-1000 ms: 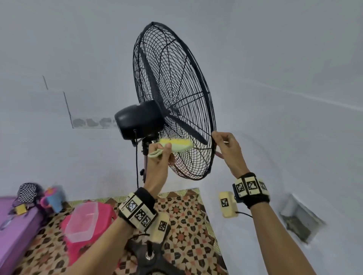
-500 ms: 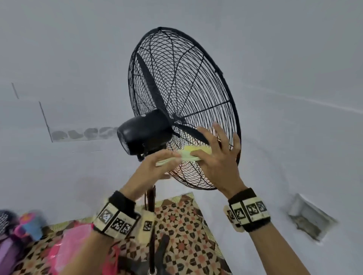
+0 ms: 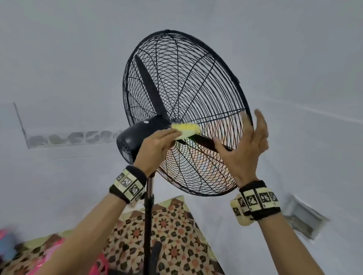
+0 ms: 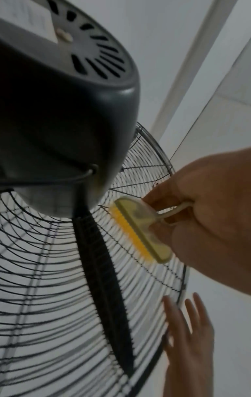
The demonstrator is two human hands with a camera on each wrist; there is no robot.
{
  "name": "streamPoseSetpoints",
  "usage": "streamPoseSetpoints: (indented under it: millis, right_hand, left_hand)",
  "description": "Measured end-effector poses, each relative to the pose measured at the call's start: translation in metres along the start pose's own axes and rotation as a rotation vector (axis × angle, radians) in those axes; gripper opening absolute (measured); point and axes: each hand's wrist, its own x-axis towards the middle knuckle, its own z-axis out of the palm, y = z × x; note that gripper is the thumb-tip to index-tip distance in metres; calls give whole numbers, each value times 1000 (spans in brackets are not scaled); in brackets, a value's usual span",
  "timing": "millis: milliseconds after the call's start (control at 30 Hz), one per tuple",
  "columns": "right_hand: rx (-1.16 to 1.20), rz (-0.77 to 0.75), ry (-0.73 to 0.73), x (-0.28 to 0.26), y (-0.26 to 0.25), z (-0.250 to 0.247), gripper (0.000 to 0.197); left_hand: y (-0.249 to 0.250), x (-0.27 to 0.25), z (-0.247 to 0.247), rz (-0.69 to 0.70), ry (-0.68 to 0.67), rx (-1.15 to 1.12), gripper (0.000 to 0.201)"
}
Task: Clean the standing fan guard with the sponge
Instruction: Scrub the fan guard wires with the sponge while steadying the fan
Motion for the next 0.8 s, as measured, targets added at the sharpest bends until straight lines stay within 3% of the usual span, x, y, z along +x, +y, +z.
streamPoseSetpoints:
  millis: [100, 167, 267, 400, 567, 700, 800]
  right_hand:
    - [177, 278, -49, 4, 3, 4, 111]
    - [214, 332, -56, 5, 6, 7, 110]
    - [224, 337, -50, 4, 12, 7, 107]
    - [250, 325, -21, -1, 11, 9, 105]
    - [236, 320, -5, -2, 10, 13, 104]
    - [237, 298, 12, -6, 12, 12, 103]
    - [248, 294, 22, -6, 13, 12, 102]
  left_hand:
    - [-3, -9, 25, -56, 35, -23, 34]
    - [1, -22, 41, -48, -22, -61, 35]
    - [0, -27, 40, 12, -68, -70, 33]
    - [-3, -8, 21, -93, 62, -34, 28]
    - [0, -22, 22, -28, -162, -49, 28]
    - [4, -20, 16, -77, 21, -59, 32]
    - [3, -17, 20, -102, 14, -83, 28]
